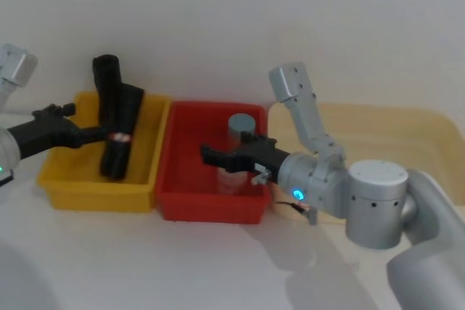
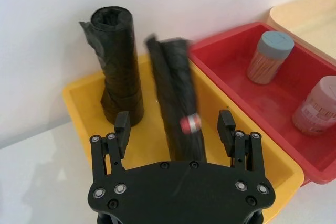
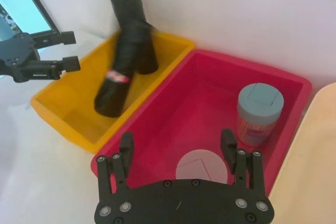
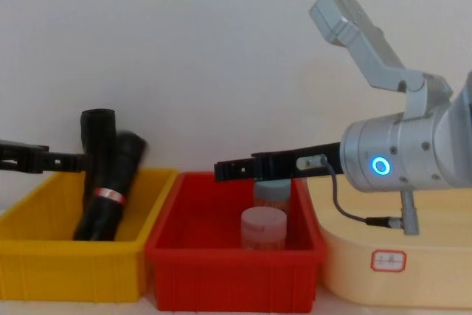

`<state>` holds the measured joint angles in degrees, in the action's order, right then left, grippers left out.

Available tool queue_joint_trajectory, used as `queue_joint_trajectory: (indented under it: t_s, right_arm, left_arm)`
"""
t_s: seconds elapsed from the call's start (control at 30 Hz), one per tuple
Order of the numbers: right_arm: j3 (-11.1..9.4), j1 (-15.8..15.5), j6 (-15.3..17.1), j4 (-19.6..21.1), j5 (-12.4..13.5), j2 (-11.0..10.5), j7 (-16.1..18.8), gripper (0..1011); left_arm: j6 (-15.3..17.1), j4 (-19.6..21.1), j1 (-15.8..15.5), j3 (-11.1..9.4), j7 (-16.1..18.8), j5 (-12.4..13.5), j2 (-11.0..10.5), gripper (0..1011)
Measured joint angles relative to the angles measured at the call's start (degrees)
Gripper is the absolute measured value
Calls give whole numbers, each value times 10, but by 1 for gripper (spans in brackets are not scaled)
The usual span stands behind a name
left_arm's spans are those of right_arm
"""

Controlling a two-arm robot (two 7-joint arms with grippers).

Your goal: Pick up the garbage bag with the one hand and transfer it to the other hand.

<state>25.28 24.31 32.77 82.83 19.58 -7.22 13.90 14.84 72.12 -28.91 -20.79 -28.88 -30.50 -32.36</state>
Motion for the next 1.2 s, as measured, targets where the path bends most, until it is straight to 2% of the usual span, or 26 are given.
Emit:
queue_joint_trajectory:
  t_s: [0.73, 1.2]
  right_arm:
    - [1, -9, -3, 1, 2, -3, -3, 1000]
    - [1, -10, -3, -8, -3, -3, -2, 1000]
  left_arm:
    - [-10, 1, 8, -6, -6, -4, -4, 1000]
    - [-32, -6, 7, 7, 23, -3, 22, 1000]
